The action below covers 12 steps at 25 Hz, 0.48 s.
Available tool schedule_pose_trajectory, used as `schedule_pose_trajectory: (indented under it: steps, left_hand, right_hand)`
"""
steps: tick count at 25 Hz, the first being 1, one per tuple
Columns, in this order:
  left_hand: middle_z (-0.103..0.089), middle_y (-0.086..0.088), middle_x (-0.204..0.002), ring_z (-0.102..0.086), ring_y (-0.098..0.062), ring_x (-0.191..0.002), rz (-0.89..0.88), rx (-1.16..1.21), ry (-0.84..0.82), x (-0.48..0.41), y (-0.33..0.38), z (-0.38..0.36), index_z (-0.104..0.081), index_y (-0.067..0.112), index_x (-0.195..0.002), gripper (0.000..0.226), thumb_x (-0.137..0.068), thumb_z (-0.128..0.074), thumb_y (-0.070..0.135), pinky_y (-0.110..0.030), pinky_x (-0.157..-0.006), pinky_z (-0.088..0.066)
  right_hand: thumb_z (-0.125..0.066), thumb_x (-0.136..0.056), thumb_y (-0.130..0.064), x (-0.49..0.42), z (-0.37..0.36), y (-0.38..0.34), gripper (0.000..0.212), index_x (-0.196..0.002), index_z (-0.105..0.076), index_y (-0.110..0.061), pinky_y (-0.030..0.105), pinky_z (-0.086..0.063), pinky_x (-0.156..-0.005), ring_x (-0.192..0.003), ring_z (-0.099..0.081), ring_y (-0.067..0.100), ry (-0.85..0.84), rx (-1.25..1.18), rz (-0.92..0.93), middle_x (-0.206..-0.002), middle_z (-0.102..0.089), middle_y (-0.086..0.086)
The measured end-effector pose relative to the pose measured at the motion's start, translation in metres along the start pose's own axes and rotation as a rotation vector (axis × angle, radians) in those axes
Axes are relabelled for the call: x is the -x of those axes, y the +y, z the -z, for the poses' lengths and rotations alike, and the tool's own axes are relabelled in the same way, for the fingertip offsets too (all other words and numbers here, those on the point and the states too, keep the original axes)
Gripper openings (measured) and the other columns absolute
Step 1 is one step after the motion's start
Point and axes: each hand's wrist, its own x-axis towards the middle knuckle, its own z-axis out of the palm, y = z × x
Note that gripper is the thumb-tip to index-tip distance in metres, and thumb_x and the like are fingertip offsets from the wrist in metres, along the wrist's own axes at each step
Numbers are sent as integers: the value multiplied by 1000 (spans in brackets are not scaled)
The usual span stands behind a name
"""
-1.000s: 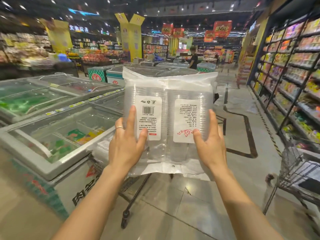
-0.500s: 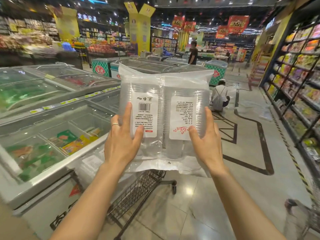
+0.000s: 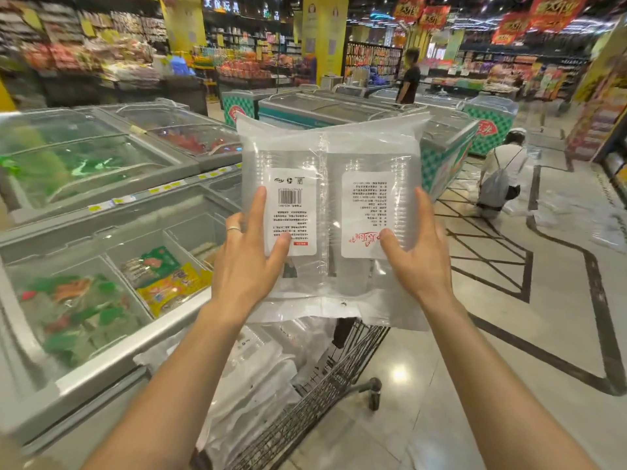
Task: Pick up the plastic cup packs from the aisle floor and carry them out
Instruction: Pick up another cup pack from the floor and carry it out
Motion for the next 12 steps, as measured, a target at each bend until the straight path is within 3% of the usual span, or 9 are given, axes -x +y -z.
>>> schedule_pose_trajectory:
  steps: [4, 6, 9, 12]
  left_hand:
    - [-31, -14, -149, -57, -38, -108, 102, -78, -4, -37, -25, -32, 7, 51, -150, 72, -96, -41, 57, -45, -82, -50]
    - [-38, -16, -144, -57, -38, -106, 122, -117, -1, -53, -38, -54, 8, 48, -151, 74, -95, -40, 57, -44, -81, -50]
    - [-40, -19, -144, -54, -38, -115, 201, -150, 24, -76, -51, -96, 7, 45, -152, 76, -95, -41, 57, -45, -87, -48]
    - [-31, -14, -155, -45, -35, -130, 311, -111, 19, -92, -56, -143, 10, 43, -152, 80, -95, -44, 56, -45, -94, -45]
  right_hand:
    - [-64, -90, -40, -51, -43, 21, 81, -154, -15, -39, 17, -32, -73, -101, -34, 5, -105, -45, 55, -134, -35, -1]
    - [-63, -91, -38, -79, -63, 35, 79, -154, -15, -39, 23, -32, -83, -102, -32, 5, -178, -72, 57, -126, -31, -4]
    - [-55, -95, -34, -130, -96, 61, 69, -153, -18, -39, 26, -29, -96, -112, -33, 2, -286, -174, 71, -138, -37, 0]
    - [-47, -91, -28, -172, -123, 82, 65, -143, -20, -55, 28, -34, -101, -122, -39, -5, -362, -316, 100, -144, -38, -22]
